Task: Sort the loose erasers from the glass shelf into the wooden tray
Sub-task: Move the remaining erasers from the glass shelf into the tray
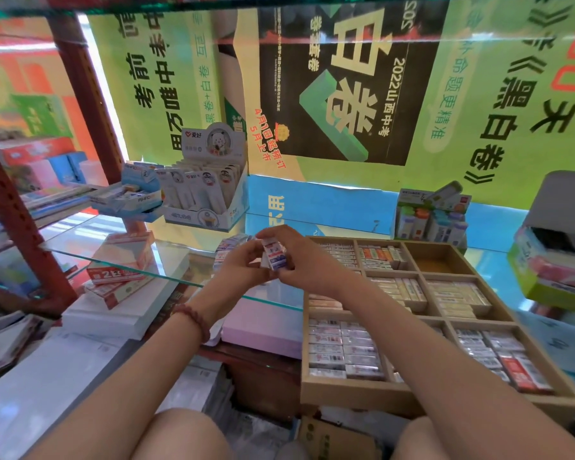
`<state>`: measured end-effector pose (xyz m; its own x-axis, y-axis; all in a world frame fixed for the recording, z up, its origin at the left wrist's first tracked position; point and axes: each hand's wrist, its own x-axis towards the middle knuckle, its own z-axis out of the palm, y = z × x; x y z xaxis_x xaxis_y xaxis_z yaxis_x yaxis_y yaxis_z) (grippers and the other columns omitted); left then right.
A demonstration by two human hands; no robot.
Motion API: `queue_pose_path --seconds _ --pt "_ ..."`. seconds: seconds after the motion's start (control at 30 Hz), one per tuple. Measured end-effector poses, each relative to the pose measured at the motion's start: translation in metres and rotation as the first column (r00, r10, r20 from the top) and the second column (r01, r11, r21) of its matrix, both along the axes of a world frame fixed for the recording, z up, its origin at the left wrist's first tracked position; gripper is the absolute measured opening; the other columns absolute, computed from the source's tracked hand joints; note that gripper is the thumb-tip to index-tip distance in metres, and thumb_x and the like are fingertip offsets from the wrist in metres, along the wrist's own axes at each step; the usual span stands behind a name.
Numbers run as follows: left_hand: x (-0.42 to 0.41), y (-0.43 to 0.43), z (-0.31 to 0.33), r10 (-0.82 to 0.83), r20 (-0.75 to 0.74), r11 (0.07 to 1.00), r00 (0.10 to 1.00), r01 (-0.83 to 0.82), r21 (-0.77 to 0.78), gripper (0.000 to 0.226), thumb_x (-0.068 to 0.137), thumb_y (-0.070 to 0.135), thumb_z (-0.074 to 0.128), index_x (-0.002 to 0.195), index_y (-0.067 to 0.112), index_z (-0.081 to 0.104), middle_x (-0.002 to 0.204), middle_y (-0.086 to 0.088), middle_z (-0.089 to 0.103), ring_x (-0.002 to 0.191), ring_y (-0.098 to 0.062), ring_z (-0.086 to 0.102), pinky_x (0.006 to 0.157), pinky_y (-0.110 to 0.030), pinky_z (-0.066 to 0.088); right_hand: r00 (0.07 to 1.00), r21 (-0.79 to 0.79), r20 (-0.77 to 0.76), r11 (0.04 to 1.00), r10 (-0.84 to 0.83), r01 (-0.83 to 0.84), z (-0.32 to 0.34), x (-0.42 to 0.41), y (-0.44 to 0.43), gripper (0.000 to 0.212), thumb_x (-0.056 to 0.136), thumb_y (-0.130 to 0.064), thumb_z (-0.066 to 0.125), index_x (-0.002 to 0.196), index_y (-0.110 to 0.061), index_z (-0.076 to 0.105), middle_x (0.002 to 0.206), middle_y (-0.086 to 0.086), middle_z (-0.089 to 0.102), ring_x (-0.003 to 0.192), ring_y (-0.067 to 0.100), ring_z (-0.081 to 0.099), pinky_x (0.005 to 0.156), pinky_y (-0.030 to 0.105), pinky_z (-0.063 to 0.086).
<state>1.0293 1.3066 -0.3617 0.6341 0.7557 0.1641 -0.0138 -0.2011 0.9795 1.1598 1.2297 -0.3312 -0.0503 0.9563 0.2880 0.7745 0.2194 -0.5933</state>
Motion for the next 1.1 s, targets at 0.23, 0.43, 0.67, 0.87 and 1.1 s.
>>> queue_pose_path --seconds 0.23,0.43,0.67,0.87,1.1 --pt "-0.005 0.001 0.005 0.011 0.208 0.923 0.978 0.07 -0.378 0.023 0.093 -0.002 0.042 0.095 0.011 0.061 0.083 -0.003 0.071 0.078 -0.016 0.066 0.075 -0.027 0.055 1.0 -0.035 0.016 0.999 0.016 -0.015 -0.005 -0.012 0.012 0.073 0.078 0.011 0.044 0.141 -0.023 0.035 0.133 0.001 0.051 0.105 0.021 0.055 0.087 0.036 0.048" --pt "-0.018 0.021 0.003 0.406 0.079 0.865 0.911 -0.354 -0.356 0.018 0.092 -0.005 0.042 0.091 0.006 0.056 0.084 -0.011 0.061 0.071 -0.014 0.059 0.06 -0.019 0.053 0.863 -0.019 0.464 0.972 -0.199 0.235 -0.021 -0.023 0.029 0.059 0.088 -0.002 0.047 0.143 -0.022 0.036 0.142 0.005 0.041 0.128 0.028 0.04 0.102 0.042 0.039" --pt "-0.036 0.036 -0.016 0.529 0.013 0.83 0.849 -0.514 -0.217 0.03 0.091 -0.001 0.041 0.115 0.012 0.052 0.107 -0.017 0.056 0.081 -0.018 0.055 0.065 -0.022 0.048 0.616 -0.036 0.774 0.961 -0.147 0.275 -0.036 -0.037 0.046 0.028 0.095 -0.012 0.05 0.122 -0.007 0.057 0.13 0.012 0.051 0.127 0.031 0.042 0.101 0.042 0.036" --pt "-0.033 0.033 -0.014 0.502 0.042 0.847 0.864 -0.482 -0.224 0.024 0.087 -0.007 0.053 0.105 0.007 0.049 0.091 -0.008 0.057 0.074 -0.016 0.059 0.062 -0.02 0.052 0.668 -0.019 0.713 0.945 -0.215 0.325 -0.043 -0.031 0.043 0.026 0.09 -0.007 0.052 0.116 -0.008 0.051 0.114 0.012 0.062 0.107 0.031 0.058 0.082 0.036 0.043" --pt "-0.03 0.026 -0.01 0.456 0.051 0.873 0.889 -0.435 -0.221 0.022 0.082 -0.005 0.064 0.091 0.012 0.055 0.097 -0.015 0.061 0.089 -0.029 0.061 0.076 -0.031 0.054 0.916 -0.006 0.24 0.943 -0.322 0.334 -0.011 -0.013 0.027 0.035 0.083 -0.031 0.065 0.112 -0.011 0.06 0.106 0.006 0.057 0.092 0.021 0.057 0.077 0.03 0.047"
